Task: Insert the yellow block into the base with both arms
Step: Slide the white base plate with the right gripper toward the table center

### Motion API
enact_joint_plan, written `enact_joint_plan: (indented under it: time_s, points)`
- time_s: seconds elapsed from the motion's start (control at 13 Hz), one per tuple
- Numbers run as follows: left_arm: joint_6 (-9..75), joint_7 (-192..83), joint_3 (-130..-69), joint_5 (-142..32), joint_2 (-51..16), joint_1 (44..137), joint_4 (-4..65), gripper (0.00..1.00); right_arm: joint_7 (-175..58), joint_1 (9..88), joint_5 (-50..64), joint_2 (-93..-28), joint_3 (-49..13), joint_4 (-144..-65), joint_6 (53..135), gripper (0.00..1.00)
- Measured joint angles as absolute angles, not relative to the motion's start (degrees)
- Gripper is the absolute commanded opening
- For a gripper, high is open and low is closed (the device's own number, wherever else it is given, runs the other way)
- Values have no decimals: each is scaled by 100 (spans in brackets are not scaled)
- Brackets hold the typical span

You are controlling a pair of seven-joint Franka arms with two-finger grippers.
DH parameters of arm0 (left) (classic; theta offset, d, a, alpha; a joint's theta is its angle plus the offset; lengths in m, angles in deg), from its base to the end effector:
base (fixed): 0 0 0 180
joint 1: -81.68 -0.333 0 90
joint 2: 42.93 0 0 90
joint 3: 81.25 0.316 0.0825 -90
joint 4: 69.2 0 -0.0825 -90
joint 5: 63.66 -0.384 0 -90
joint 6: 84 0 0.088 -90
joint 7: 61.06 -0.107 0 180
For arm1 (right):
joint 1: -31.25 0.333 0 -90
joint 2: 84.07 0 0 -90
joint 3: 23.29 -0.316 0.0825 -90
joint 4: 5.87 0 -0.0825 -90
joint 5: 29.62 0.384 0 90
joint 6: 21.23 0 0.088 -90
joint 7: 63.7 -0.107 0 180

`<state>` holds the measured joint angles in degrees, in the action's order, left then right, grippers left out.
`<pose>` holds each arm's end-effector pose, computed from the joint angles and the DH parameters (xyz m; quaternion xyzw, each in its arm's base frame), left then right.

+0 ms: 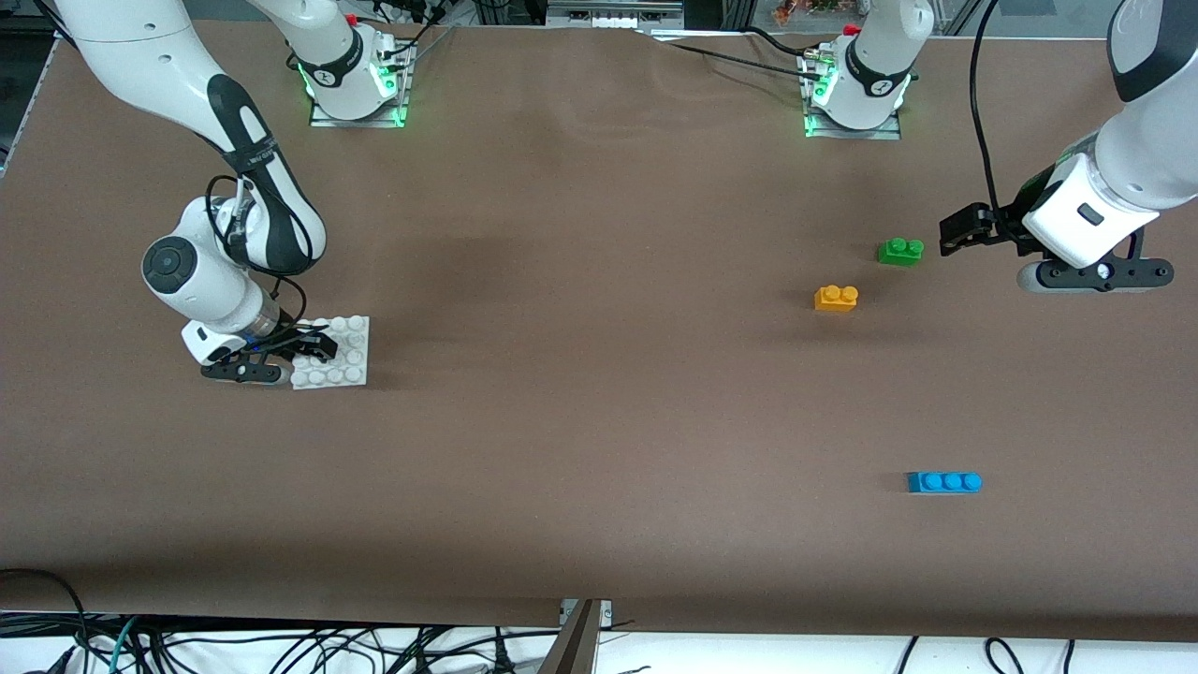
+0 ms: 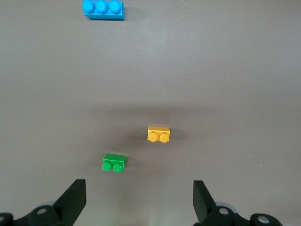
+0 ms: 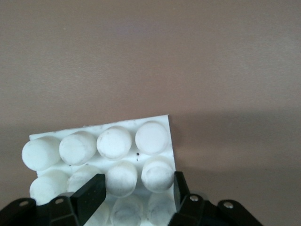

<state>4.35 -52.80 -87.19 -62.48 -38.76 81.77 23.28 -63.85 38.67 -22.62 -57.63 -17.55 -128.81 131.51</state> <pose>0.5646 -0.0600 0.5613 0.9971 0.0197 -0.0734 0.0050 0.5753 0.0129 0.1905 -0.9989 0.0342 -0.0313 0.0080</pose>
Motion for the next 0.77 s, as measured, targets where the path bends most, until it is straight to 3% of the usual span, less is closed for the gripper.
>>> enact_joint_plan:
  time_s: [0.38, 0.77]
  points:
    - [435, -5280, -8719, -6248, -3876, 8176, 2328, 100, -7095, 4076, -2245, -5737, -2047, -12867, 13339, 64]
    - [435, -5280, -8719, -6248, -3876, 8176, 2327, 100, -8400, 5034, -2244, -5532, -2058, -12730, 13862, 64]
